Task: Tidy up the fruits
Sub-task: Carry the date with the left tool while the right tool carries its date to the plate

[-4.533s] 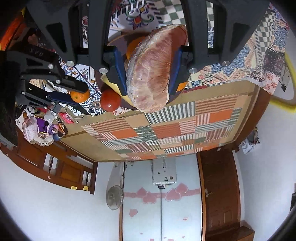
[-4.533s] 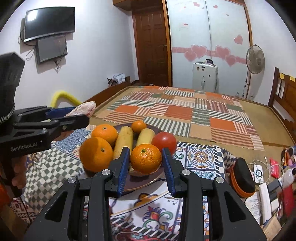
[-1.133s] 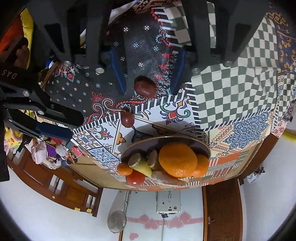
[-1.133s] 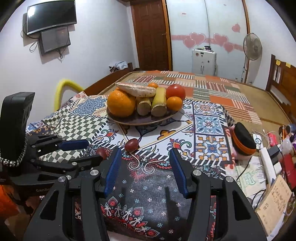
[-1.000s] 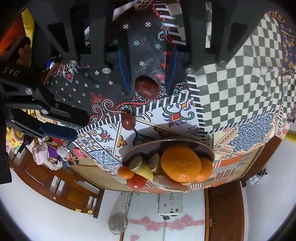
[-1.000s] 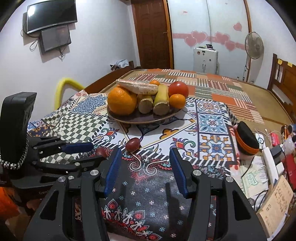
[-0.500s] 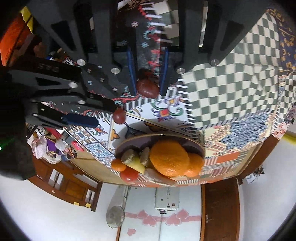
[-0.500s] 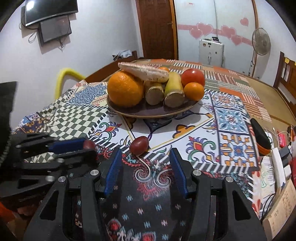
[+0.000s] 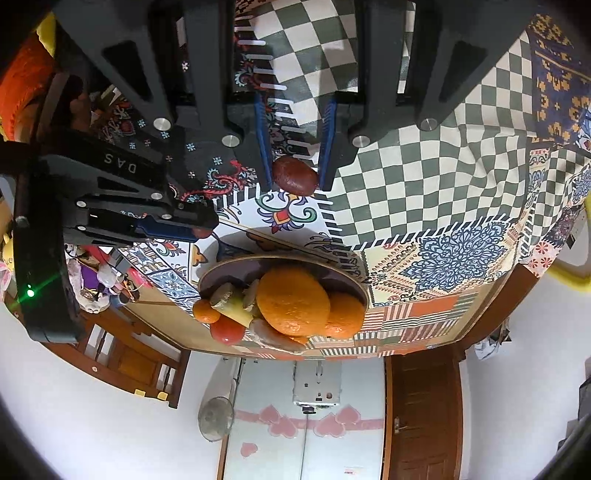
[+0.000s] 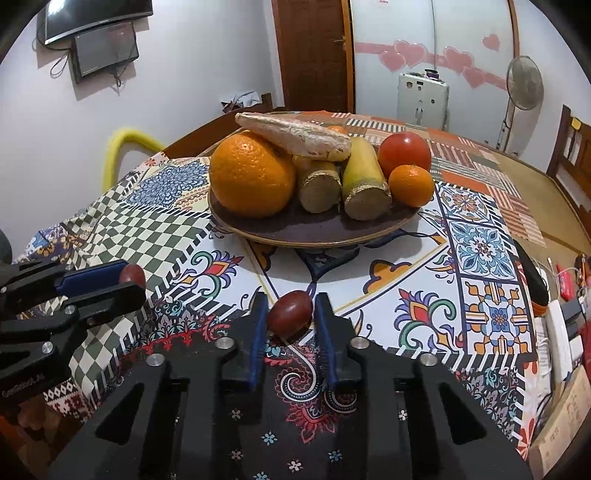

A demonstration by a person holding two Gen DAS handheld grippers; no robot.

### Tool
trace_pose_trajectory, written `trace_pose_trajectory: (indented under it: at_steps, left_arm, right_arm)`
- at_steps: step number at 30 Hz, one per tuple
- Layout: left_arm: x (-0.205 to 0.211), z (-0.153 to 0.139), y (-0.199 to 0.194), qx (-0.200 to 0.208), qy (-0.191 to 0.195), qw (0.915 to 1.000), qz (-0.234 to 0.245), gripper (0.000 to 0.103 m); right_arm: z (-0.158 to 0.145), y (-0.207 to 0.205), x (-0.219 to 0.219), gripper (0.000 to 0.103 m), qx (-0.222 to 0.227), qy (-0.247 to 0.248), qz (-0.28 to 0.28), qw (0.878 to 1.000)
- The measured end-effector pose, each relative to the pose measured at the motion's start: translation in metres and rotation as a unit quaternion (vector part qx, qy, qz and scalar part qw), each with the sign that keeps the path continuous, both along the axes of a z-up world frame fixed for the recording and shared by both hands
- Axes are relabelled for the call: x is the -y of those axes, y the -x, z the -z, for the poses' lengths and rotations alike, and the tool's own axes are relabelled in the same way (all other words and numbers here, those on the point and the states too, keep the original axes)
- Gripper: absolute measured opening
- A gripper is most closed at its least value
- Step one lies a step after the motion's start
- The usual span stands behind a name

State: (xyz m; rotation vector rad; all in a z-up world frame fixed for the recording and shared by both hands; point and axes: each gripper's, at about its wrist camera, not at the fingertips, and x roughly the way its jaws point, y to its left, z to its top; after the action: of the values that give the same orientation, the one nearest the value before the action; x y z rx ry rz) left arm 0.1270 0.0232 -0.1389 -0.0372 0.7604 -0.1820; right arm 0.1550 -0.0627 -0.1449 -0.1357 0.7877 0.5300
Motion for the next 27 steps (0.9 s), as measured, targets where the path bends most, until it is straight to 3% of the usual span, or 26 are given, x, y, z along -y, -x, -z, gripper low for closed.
trace_pose_trajectory:
  at_steps: [17, 27]
  left_arm:
    - [0.013, -0.026, -0.011, 0.029, 0.006, 0.9995, 0.005, 0.024]
    - [0.034, -0.039, -0.032, 0.046, 0.008, 0.9987, 0.019, 0.024]
  right_arm:
    - [-0.027, 0.007, 0.015, 0.02, 0.038, -0.019, -0.002, 0.999]
    - [-0.045, -0.012, 0.025, 0.02, 0.063, -0.029, 0.008, 0.998]
